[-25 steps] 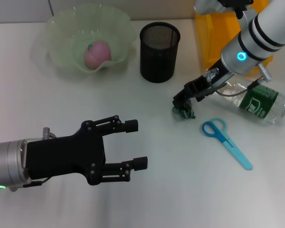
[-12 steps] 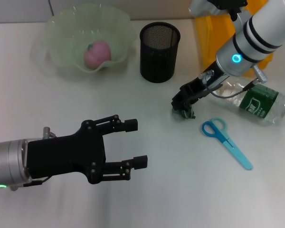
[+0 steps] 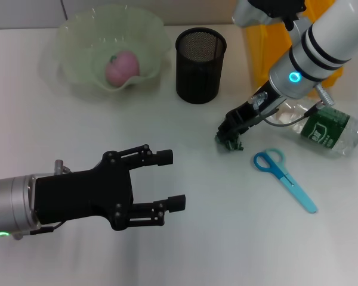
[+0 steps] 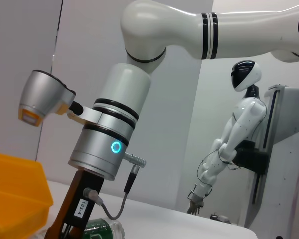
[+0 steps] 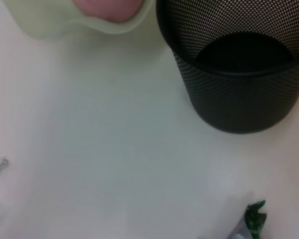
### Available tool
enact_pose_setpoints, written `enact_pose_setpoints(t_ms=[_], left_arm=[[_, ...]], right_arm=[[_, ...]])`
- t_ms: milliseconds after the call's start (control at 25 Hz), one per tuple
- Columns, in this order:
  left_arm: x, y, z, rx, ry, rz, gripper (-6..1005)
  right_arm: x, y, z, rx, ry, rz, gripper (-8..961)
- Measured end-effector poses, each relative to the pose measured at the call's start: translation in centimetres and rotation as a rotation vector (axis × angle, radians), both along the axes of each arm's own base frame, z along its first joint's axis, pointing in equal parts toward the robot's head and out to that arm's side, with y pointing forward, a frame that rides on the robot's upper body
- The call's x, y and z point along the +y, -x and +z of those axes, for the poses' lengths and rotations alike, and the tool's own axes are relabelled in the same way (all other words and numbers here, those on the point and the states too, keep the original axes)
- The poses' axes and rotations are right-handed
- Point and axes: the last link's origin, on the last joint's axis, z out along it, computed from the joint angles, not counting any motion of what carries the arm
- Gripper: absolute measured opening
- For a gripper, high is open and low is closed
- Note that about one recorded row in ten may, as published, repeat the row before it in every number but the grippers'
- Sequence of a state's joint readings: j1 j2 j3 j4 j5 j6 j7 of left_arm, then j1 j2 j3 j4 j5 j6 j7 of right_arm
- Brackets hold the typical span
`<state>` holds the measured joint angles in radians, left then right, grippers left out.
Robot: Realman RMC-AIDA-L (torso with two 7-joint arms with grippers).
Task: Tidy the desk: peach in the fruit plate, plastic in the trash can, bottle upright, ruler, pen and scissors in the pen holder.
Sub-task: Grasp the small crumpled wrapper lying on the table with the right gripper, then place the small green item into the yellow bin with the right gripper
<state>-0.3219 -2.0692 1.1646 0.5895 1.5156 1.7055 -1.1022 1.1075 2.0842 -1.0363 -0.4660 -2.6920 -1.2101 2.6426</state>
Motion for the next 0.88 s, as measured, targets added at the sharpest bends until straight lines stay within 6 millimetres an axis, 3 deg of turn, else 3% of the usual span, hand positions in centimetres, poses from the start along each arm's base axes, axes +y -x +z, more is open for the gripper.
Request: enact_pose_setpoints(t_ms=[560,800,880], left_arm=[[0.1,0.0,0.0,-0.002,-0.006,0.005,810],[0.0,0.2,0.1,-0.002,-0.018,0.005,810],[0.0,0.2,0.1,-0.002,-0.018,0.005,810]], right_arm=[[-0.3,0.3,-0.2,0.036,0.023,0.05,210],[-0.5,0.2,1.5,0.154,-0.019,0.055,-1],[-0.7,-0.1,2.3,0.176,-0.031,0.052,-2]])
